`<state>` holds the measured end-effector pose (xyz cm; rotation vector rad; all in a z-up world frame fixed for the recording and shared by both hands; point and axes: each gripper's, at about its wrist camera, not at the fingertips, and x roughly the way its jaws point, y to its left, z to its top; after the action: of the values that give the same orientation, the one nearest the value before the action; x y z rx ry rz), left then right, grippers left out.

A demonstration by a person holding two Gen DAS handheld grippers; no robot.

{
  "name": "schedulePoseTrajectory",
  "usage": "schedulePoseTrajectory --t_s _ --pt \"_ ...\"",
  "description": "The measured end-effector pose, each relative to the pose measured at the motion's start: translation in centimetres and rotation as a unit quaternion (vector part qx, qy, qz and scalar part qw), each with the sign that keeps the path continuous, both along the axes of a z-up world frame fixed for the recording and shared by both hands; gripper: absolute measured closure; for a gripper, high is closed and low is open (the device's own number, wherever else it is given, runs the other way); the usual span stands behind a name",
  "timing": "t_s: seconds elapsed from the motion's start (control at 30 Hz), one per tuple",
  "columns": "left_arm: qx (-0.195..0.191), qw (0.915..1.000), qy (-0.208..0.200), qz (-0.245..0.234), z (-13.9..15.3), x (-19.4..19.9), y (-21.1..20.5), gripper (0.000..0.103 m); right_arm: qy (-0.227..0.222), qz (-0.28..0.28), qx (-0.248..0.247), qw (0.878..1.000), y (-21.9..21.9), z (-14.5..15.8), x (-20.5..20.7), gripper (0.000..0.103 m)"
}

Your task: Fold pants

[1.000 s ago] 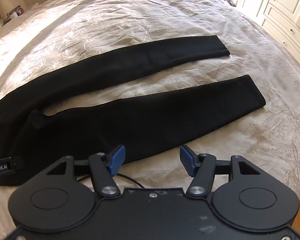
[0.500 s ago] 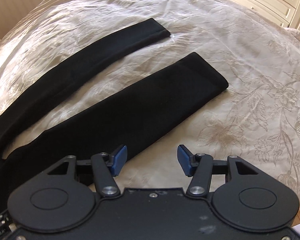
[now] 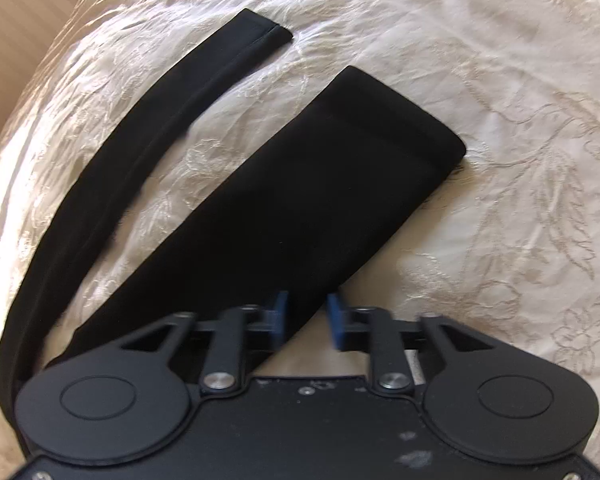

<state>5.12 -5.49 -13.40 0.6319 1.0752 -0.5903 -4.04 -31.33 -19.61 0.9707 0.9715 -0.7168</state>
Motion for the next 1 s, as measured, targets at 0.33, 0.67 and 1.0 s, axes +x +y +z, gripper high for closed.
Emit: schedulePoseTrajectory --t_s 0.33,0.67,1.0 --pt "-0.004 0.9982 -0.036 -0.047 -0.1 -0.5 -0.6 0.040 -0.066 -0.025 0.009 0.997 -1.6 4.9 -0.2 0.099" --pt "-0.005 0.9986 -0.037 -0.037 -0.8 1.5 1.9 0.089 -0.076 -0.015 -0.032 0.996 -0.5 9.4 0.5 0.099" --pt "-0.041 0.9949 -0.081 -0.045 5.3 6.7 1.4 0.094 -0.063 -0.024 -0.050 0.996 -0.5 9.3 1.4 0.099"
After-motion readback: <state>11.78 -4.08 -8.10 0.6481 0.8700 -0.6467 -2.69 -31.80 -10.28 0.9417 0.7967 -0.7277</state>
